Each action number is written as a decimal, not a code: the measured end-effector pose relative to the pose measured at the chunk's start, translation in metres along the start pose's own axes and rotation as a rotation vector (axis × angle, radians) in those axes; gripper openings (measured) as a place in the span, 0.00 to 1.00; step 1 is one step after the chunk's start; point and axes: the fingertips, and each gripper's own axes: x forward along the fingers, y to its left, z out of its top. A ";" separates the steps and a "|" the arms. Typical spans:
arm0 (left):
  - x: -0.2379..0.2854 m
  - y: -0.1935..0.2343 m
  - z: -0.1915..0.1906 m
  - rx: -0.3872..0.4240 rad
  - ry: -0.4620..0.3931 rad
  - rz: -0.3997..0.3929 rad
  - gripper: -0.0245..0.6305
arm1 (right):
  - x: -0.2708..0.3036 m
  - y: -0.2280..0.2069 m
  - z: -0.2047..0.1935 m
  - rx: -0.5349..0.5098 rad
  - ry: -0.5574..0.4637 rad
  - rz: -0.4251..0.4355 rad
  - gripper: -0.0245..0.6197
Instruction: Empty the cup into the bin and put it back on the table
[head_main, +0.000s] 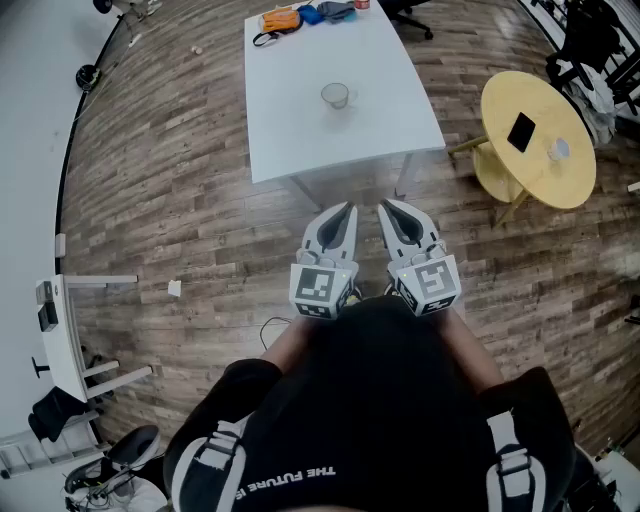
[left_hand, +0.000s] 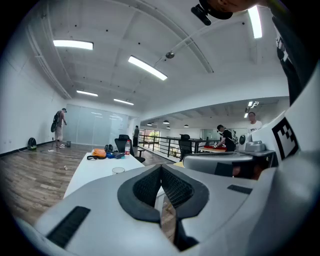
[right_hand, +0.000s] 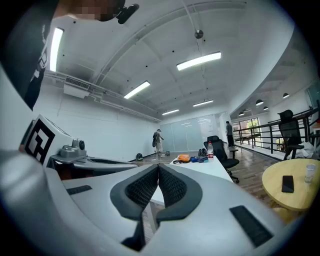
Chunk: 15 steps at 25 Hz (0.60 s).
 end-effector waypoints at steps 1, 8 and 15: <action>-0.001 -0.001 0.000 -0.005 0.000 -0.002 0.07 | -0.001 0.002 -0.001 0.002 0.002 0.002 0.06; -0.006 0.001 0.002 -0.009 -0.003 -0.012 0.07 | 0.001 0.011 -0.004 0.002 0.016 0.013 0.06; -0.010 0.004 -0.001 -0.006 0.000 -0.015 0.07 | 0.002 0.013 -0.006 0.010 0.014 0.002 0.06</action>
